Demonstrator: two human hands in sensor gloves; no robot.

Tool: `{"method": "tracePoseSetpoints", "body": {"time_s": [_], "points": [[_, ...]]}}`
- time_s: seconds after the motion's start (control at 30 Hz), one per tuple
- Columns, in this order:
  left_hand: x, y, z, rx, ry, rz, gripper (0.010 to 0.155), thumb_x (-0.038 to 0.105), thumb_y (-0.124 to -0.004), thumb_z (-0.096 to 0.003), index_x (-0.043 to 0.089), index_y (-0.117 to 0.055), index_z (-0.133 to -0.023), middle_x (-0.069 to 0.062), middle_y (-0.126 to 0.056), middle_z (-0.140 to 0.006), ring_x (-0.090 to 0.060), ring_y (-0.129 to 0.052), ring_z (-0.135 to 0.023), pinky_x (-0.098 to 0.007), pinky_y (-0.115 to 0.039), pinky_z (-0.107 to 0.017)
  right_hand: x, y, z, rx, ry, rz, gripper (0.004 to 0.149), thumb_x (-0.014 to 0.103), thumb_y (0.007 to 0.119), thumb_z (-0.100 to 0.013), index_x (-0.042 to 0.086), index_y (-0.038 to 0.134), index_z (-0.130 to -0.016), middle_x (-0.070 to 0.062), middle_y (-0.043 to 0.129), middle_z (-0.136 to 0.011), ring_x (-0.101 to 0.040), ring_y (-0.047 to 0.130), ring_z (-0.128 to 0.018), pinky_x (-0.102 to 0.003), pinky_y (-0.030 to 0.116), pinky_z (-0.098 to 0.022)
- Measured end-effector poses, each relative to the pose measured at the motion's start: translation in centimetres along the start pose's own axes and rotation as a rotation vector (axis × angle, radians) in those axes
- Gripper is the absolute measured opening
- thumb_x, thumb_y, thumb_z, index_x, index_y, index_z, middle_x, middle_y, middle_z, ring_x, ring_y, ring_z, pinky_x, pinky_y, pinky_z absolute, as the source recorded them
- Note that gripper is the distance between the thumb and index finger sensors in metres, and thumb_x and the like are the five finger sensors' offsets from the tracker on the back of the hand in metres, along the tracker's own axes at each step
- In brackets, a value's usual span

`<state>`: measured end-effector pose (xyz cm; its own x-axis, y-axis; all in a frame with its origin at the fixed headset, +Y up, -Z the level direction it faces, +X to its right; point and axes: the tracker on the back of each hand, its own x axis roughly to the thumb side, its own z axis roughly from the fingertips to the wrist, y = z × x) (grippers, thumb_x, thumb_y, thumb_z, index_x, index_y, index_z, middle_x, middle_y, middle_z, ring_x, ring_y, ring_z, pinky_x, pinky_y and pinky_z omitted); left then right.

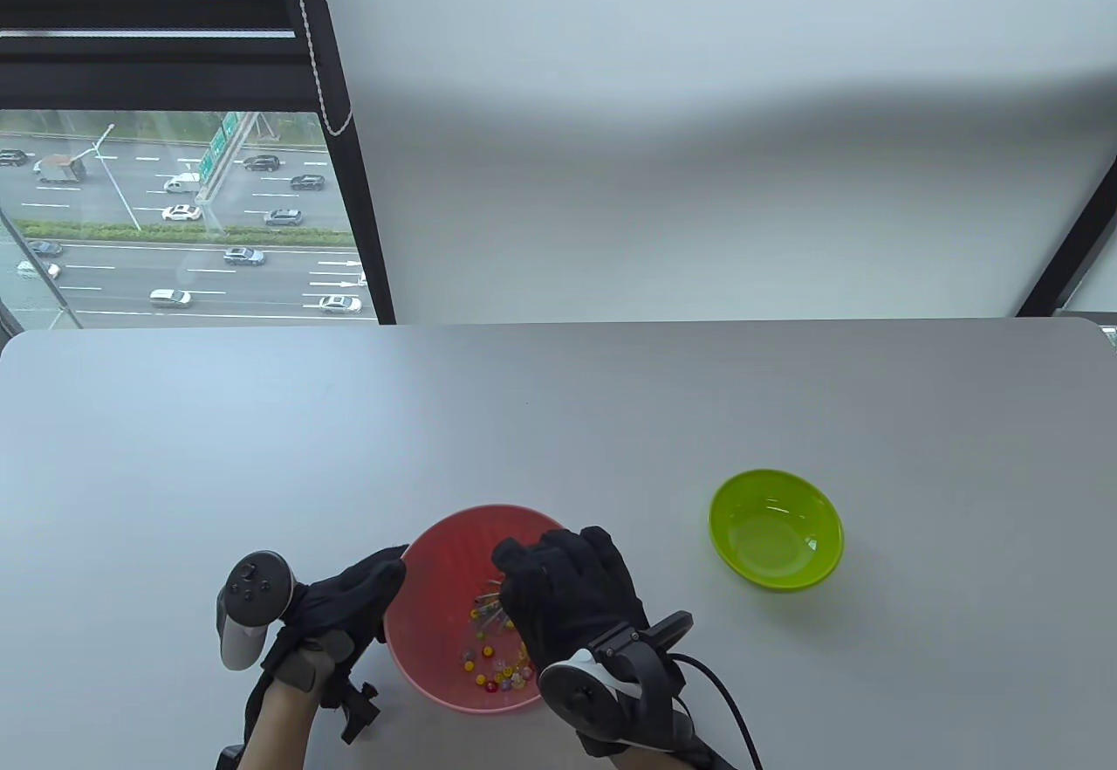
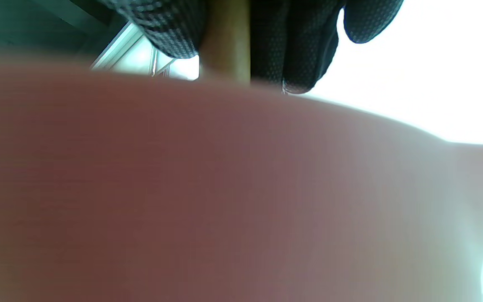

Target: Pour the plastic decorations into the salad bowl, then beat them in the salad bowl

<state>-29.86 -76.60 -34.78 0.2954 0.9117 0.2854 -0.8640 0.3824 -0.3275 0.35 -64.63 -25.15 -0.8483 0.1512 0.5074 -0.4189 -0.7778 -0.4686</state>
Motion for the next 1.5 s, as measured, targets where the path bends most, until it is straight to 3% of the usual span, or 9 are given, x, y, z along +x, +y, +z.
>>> {"method": "tracePoseSetpoints", "body": {"time_s": [0.3,0.73,1.0,1.5], "points": [[0.0,0.0,0.0,0.001,-0.001,-0.001,0.078,0.069,-0.058,-0.0562,0.004,-0.075,-0.096,-0.002,-0.094,-0.039,-0.033,-0.095,-0.054,-0.062,-0.057,-0.071,-0.2,-0.3,0.0,-0.025,0.005,0.035,0.049,0.047,0.067,-0.059,0.034,0.052,-0.104,0.007,0.082,-0.083,-0.027,0.080,-0.084,-0.055,0.055,-0.075],[0.0,0.0,0.0,0.001,0.000,-0.001,0.078,0.069,-0.058,-0.0561,0.004,-0.076,-0.096,-0.002,-0.094,-0.039,-0.033,-0.095,-0.054,-0.062,-0.057,-0.071,-0.9,-1.2,0.0,-0.068,0.044,-0.047,0.047,0.051,0.067,-0.058,0.030,0.061,-0.100,0.007,0.091,-0.063,-0.025,0.089,-0.065,-0.053,0.061,-0.071],[0.0,0.0,0.0,0.000,0.001,0.000,0.078,0.069,-0.058,-0.0561,0.004,-0.076,-0.096,-0.002,-0.094,-0.039,-0.033,-0.095,-0.054,-0.062,-0.057,-0.071,-0.2,-0.2,-0.2,0.018,0.018,-0.112,0.050,0.051,0.071,-0.057,0.031,0.058,-0.102,0.007,0.088,-0.075,-0.026,0.086,-0.077,-0.054,0.059,-0.073],[0.0,0.0,0.0,0.000,0.000,0.000,0.078,0.069,-0.058,-0.0563,0.004,-0.075,-0.096,-0.002,-0.094,-0.039,-0.033,-0.095,-0.054,-0.062,-0.057,-0.071,-0.1,0.0,0.0,-0.028,-0.004,0.046,0.048,0.050,0.068,-0.058,0.033,0.055,-0.102,0.009,0.085,-0.080,-0.025,0.083,-0.082,-0.053,0.058,-0.074]]}}
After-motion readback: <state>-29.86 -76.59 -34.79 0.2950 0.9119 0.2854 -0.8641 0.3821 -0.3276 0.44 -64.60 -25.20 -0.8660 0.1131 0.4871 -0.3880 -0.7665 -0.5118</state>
